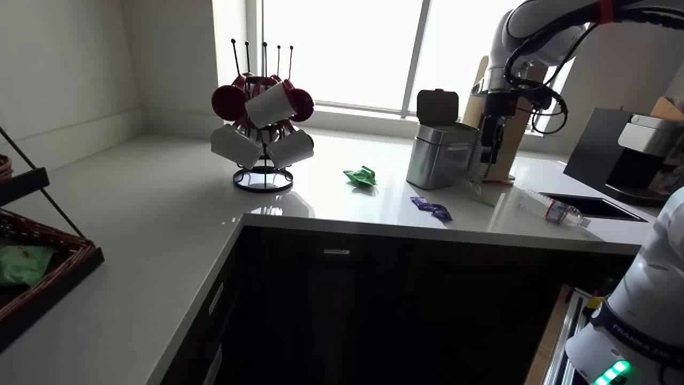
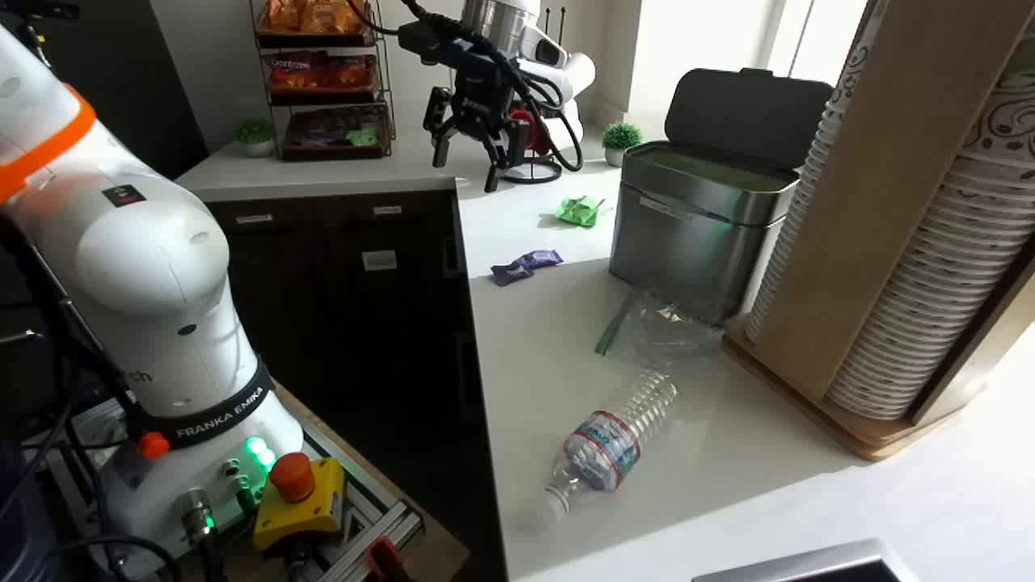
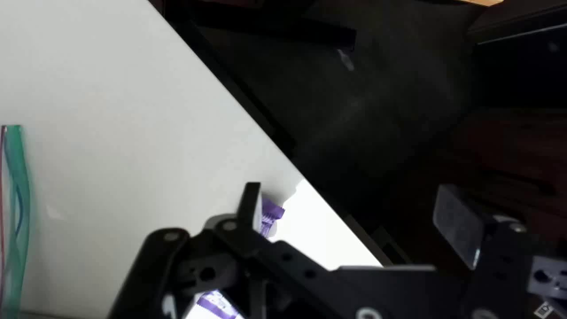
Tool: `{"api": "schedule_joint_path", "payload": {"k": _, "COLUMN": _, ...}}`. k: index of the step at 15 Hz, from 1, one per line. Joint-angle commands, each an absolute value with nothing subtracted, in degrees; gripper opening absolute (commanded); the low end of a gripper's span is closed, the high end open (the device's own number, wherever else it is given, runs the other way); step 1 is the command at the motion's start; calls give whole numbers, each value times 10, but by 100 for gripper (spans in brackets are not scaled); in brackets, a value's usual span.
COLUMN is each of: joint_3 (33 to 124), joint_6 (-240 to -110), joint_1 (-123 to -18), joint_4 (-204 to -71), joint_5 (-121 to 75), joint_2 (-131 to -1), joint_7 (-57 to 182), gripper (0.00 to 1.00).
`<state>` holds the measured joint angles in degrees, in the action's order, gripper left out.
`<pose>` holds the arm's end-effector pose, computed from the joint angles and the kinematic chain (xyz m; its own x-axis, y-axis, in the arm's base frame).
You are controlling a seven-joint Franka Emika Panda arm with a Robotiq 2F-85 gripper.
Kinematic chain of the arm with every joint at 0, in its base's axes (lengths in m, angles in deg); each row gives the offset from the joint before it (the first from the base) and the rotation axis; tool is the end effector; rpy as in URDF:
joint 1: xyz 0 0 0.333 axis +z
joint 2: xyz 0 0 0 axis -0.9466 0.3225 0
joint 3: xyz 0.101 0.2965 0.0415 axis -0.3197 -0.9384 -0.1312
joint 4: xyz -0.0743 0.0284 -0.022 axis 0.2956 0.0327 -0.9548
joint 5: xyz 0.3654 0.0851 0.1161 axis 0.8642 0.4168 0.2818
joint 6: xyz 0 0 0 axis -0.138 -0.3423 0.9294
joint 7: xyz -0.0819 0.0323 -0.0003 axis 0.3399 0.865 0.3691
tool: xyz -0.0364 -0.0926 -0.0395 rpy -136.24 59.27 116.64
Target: Put the water bottle inside the silver bin
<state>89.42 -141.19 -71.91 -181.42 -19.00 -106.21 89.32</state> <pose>0.3845 -0.1113 0.4565 0.9764 0.1473 -0.1577 0.1157 -0.9742 -0.1940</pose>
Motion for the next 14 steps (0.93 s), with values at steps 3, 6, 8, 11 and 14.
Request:
{"api": "schedule_joint_path", "payload": {"k": 3, "joint_3": 881, "joint_6": -1411, "joint_1": -734, "joint_4": -1813, "joint_5": -185, "joint_2": -1060, "joint_7": 898, "gripper": 100}}
{"api": "schedule_joint_path", "payload": {"k": 6, "joint_3": 881, "joint_6": -1411, "joint_1": -734, "joint_4": -1813, "joint_5": -185, "joint_2": -1060, "joint_7": 898, "gripper": 100}}
{"api": "schedule_joint_path", "payload": {"k": 8, "joint_3": 887, "joint_6": -1407, "joint_1": -753, "joint_4": -1830, "joint_5": -185, "joint_2": -1076, "joint_7": 875, "gripper": 100}}
{"api": "schedule_joint_path", "payload": {"k": 11, "joint_3": 898, "joint_6": -1429, "joint_1": -799, "joint_4": -1872, "joint_5": -201, "joint_2": -1111, "joint_7": 829, "gripper": 100}}
{"api": "schedule_joint_path", "payload": {"k": 14, "joint_3": 920, "joint_6": -1454, "joint_1": -865, "joint_4": -1901, "joint_5": -248, "joint_2": -1145, "joint_7": 807, "gripper": 100}}
